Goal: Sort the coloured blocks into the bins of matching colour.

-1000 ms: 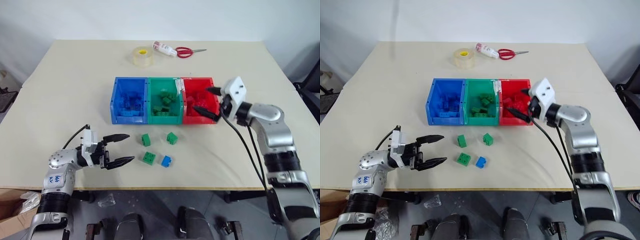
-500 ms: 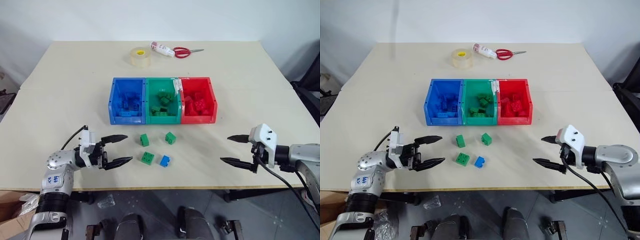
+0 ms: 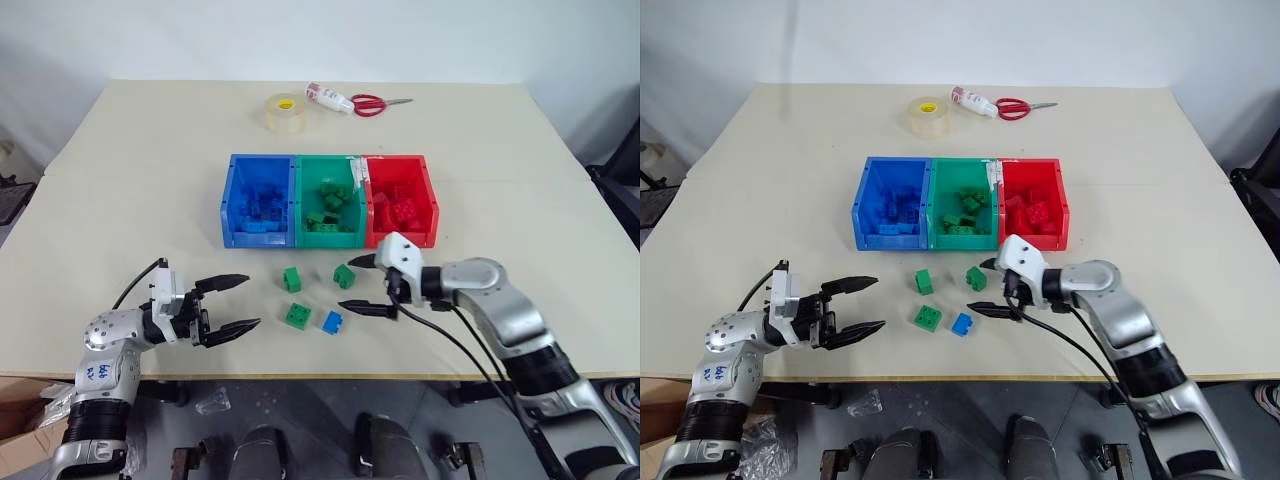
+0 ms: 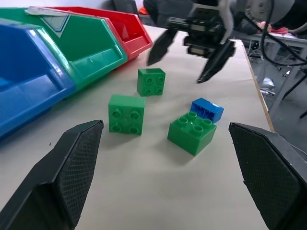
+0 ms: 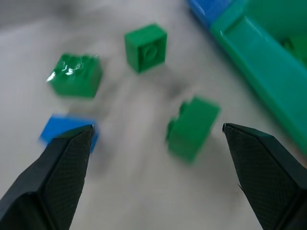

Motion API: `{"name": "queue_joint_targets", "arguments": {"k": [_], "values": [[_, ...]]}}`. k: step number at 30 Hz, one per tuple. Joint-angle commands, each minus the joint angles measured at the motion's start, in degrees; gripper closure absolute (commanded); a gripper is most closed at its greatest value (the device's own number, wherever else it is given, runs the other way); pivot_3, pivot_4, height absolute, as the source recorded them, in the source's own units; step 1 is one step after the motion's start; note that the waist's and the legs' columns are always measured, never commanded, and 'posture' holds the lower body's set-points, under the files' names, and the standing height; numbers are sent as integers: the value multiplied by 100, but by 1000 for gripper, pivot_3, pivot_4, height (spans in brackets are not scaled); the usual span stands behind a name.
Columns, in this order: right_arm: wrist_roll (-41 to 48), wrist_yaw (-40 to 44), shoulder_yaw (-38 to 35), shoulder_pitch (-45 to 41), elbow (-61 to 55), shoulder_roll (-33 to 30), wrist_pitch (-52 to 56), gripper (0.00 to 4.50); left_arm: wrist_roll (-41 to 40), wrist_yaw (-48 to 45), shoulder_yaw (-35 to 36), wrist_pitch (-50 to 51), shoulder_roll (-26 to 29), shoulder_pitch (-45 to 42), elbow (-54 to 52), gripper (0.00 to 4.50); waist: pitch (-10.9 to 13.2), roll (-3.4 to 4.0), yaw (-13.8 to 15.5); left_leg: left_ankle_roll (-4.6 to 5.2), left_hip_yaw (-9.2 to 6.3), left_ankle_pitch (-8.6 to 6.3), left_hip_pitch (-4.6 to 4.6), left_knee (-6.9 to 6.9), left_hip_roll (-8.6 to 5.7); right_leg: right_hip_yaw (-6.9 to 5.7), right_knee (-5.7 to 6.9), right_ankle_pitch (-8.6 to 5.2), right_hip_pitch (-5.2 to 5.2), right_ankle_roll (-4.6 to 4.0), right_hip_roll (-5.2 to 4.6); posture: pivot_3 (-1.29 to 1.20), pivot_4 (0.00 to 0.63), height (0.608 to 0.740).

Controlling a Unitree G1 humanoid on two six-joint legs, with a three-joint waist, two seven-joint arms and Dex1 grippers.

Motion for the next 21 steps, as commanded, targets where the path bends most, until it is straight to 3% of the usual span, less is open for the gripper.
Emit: {"name": "queue_joint_targets", "arguments": {"k": [1, 4, 7, 15, 21], "values": [[-243, -82, 85, -250, 501, 225, -400, 29, -177, 114, 125, 39, 42, 177, -378, 0, 0, 0, -8, 0, 0, 0, 0, 0, 0, -1, -1, 0, 0, 0, 0, 0, 150, 740], [-312, -77, 104, -387, 799, 412, -538, 29, -189, 189, 146, 66, 36, 288, -505, 0, 0, 0, -18, 0, 1, 0, 1, 0, 0, 0, 2, 0, -1, 0, 0, 0, 150, 740], [-305, -36, 87, -428, 929, 528, -564, 595, -206, 257, 144, 78, 28, 338, -577, 0, 0, 0, -24, -1, 2, 1, 1, -1, 0, 0, 3, 0, -2, 0, 0, 0, 150, 740], [-209, -46, -92, -349, 605, 499, -477, 3313, -283, 227, 132, 101, 42, 393, -639, 0, 0, 0, -20, -1, 2, 0, 1, -1, 0, 1, 3, 0, -3, 0, 0, 0, 150, 740], [72, -102, -415, -527, 34, 431, -78, 3539, -314, -219, 157, -67, 160, 391, -407, 0, 0, 0, -18, -1, 2, 0, 1, -1, 0, 1, 3, 0, -3, 0, 1, 0, 150, 740]]}}
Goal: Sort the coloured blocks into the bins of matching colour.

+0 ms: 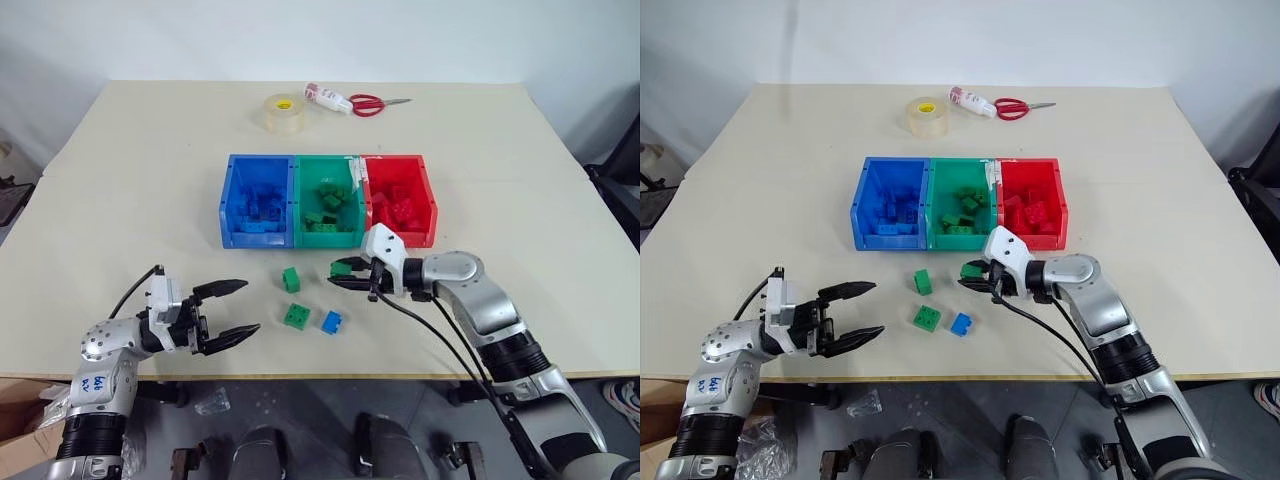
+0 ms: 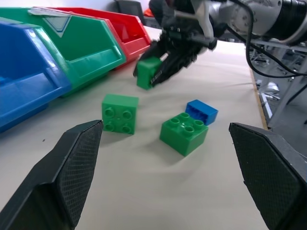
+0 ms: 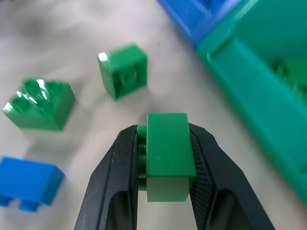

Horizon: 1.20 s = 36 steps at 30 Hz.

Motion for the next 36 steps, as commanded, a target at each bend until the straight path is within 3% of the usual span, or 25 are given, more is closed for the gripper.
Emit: {"name": "queue_joint_targets", "arguments": {"k": [1, 8, 14, 18, 19, 27, 36], "values": [[270, -80, -390, -303, -393, -54, 237, 3539, -160, -373, 114, -204, 172, 36, 60, 0, 0, 0, 0, 0, 0, 0, 0, 0, 0, 0, 0, 0, 0, 0, 0, 0, 150, 740], [45, -519, -539, -1576, 953, 428, -198, 3539, -171, -881, 193, -848, 163, -165, 743, 0, 1, 3, -30, -2, 6, 1, 0, -5, 5, 2, 10, -5, -13, -9, 3, 0, 150, 740], [-275, -906, -598, -2294, 2368, 828, -1008, 1544, -240, -939, 292, -887, 213, -231, 820, 0, 1, 2, -24, -3, 10, 1, -4, -4, 4, 2, 9, -5, -13, -8, 2, 0, 150, 740], [-282, -848, -609, -2324, 2496, 833, -1177, 157, -291, -925, 318, -809, 242, -212, 686, 0, 1, 3, -37, -3, 10, 1, -4, -5, 4, 2, 9, -5, -14, -8, 2, 0, 150, 740], [-239, -772, -615, -2246, 2364, 774, -1139, 37, -300, -919, 311, -785, 244, -206, 652, 0, 1, 3, -42, -3, 10, 1, -4, -6, 4, 2, 9, -5, -14, -8, 2, 0, 150, 740], [249, 154, -720, -1030, 613, -150, -598, 37, -302, -1028, 213, -634, 260, -301, 691, 0, 1, 2, -3, 0, 7, -1, -6, -4, 4, 2, 4, -4, -11, -6, 2, 0, 150, 740], [1169, 1125, -1755, 1445, -1538, -2269, 436, 37, -243, -1259, 213, -628, 365, -642, 1170, 0, 2, 2, 15, -2, 3, -2, -4, -5, 5, -1, -1, -4, -8, -6, 2, 0, 150, 740]]}}
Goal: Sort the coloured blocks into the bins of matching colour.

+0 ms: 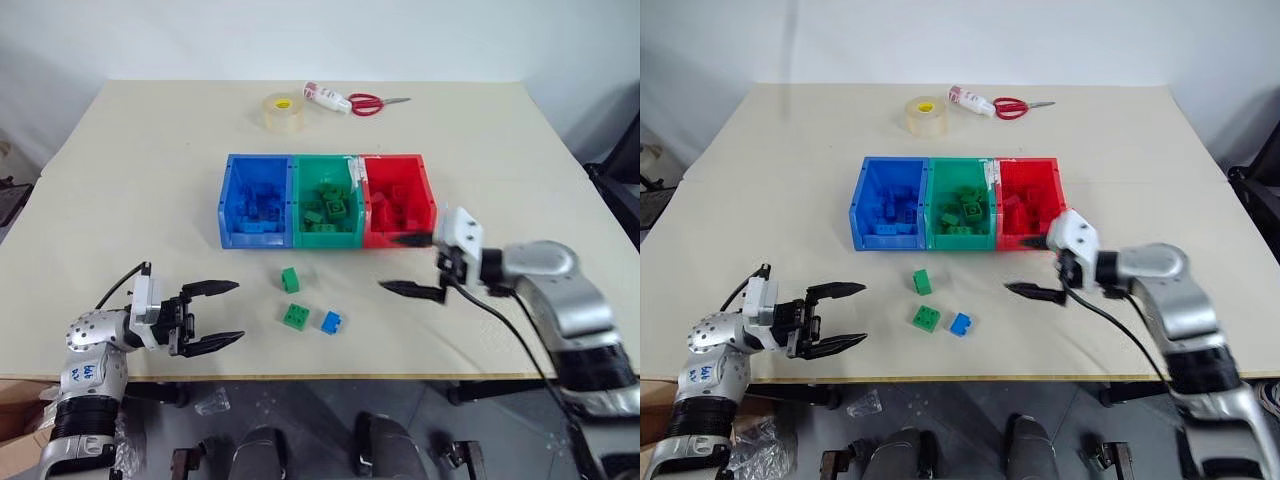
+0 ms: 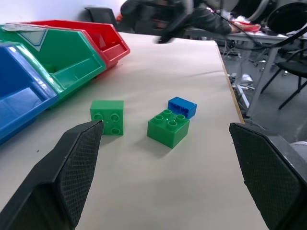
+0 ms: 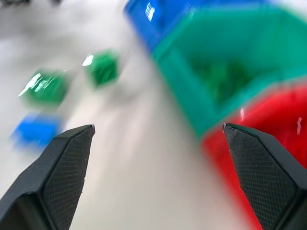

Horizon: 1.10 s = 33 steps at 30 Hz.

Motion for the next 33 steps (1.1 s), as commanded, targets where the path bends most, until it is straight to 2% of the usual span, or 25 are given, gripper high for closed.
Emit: {"name": "queue_joint_targets", "arguments": {"k": [1, 5, 9, 16, 22, 27, 30, 33], "values": [[238, 207, -571, 701, -622, -635, 218, 37, -60, -118, 92, -40, 103, -80, 79, 0, 0, 0, 2, 0, 0, 0, 0, 0, 0, 0, 0, 0, -1, 0, 0, 0, 150, 740], [283, 257, -875, 1350, -855, -1075, 226, 37, -62, -141, 81, -51, 129, -110, 143, 0, 0, 0, -25, 0, 3, 0, 5, 0, 0, 1, -6, 0, 4, 0, 0, 0, 150, 740], [333, 128, -635, 1244, -1079, -988, 400, 37, -63, -130, 62, -50, 126, -138, 151, 0, 0, 0, -14, -1, 3, 0, 7, 0, 3, 1, -4, 0, 4, 0, 1, 0, 150, 740], [111, -261, 707, 366, -1242, 23, 762, 37, -146, 7, 48, 41, 24, -24, -183, 0, 0, -1, -9, -1, -1, 0, 5, 3, 3, -1, -1, 0, 4, 0, 1, 0, 150, 740], [-397, -501, 1691, -205, -660, 901, 575, 37, -172, 107, 58, 149, -12, 158, -523, 0, -1, -2, -9, 0, 0, 0, 3, 5, 3, -1, -1, 0, 4, 0, 1, 0, 150, 740], [-911, -618, 2155, -391, -89, 1306, 208, 37, -207, 211, 101, 208, -27, 326, -766, 0, -1, -2, -8, 0, 0, 0, 2, 5, 2, -2, 1, 0, 4, 0, 1, 0, 150, 740], [-1089, -596, 2288, -378, 68, 1400, -47, 573, -243, 271, 149, 227, -11, 456, -897, 0, -1, -2, -13, 0, 1, 0, 3, 5, 3, -1, 2, 0, 4, 0, 1, 0, 150, 740], [-1065, -604, 2209, -408, 50, 1478, -127, 1562, -263, 302, 177, 231, 7, 542, -966, 0, -1, -2, -13, 0, 0, 0, 4, 4, 3, -2, 3, 0, 4, -1, 1, 0, 150, 740]]}}
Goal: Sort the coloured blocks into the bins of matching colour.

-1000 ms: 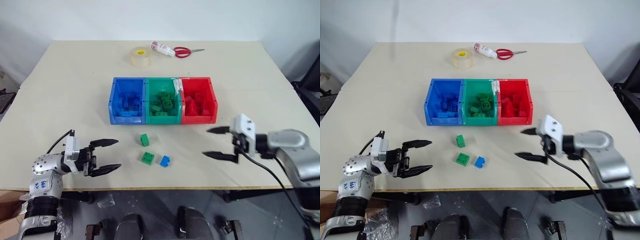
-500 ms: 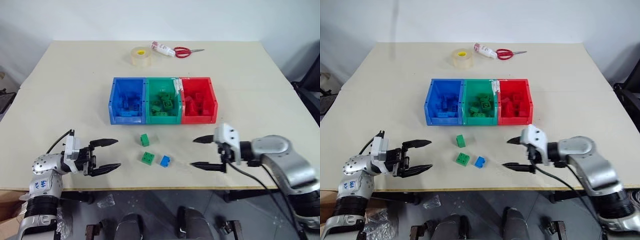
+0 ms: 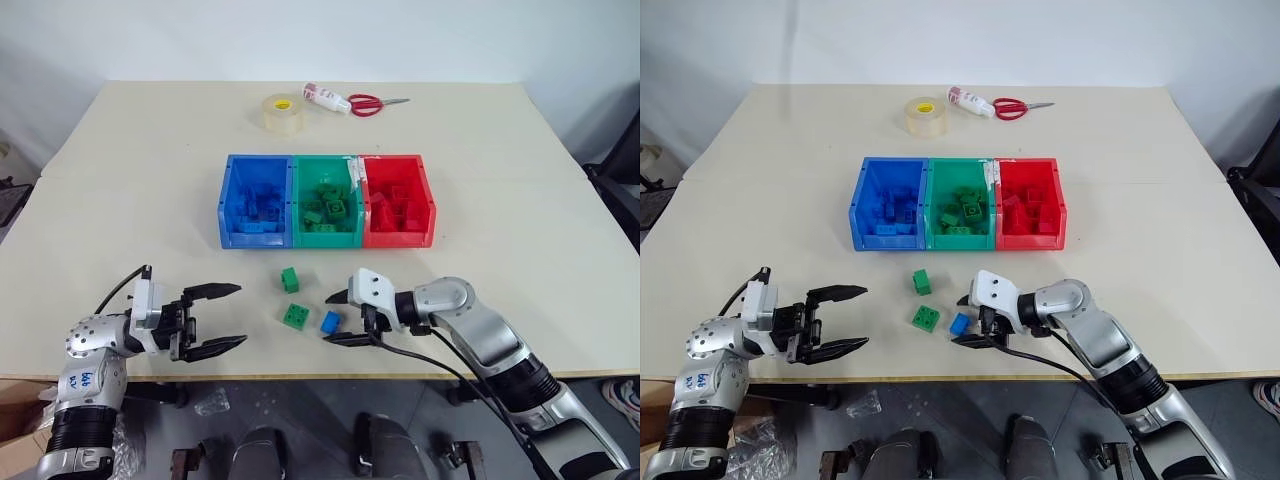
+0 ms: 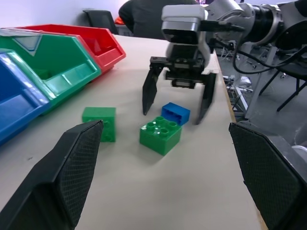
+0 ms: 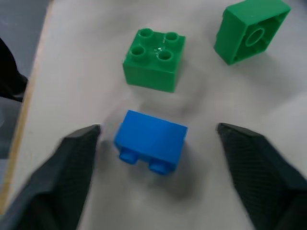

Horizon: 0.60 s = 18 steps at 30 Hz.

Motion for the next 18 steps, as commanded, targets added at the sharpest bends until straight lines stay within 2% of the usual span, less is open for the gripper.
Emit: {"name": "queue_joint_targets", "arguments": {"k": [1, 4, 10, 14, 18], "values": [[38, 11, -78, -62, -102, 109, -121, 1915, -172, 46, 162, 1, 51, 121, -264, 0, 0, 0, 0, 0, 0, 0, 0, 0, 0, 0, 0, 0, 0, 0, 0, 0, 150, 740], [164, 27, -265, -171, -239, 119, -39, 2864, -177, 77, 174, 13, 41, 160, -308, 0, 0, 0, 1, 0, 0, 0, -1, 0, 0, 0, 0, 0, 0, 0, 0, 0, 150, 740], [521, -91, -757, -973, -154, 341, 183, 2873, -184, 127, 169, 2, 18, 193, -340, 0, 0, 0, -4, 0, 0, 0, -1, 1, 0, 1, 2, 0, -3, 0, 0, 0, 150, 740], [414, -520, -952, -2072, 911, 1046, -13, 2873, -158, 152, 150, -36, -12, 143, -285, 0, 0, 0, -35, -3, 3, 1, 0, -2, 6, 1, 8, -3, -8, -5, 6, 0, 150, 740], [84, -845, -985, -3037, 2476, 1749, -912, 2873, -134, 181, 121, -76, -55, 99, -255, 0, 0, 1, -47, -6, 7, 3, -1, -5, 7, 2, 11, -3, -12, -6, 7, 0, 150, 740]]}}
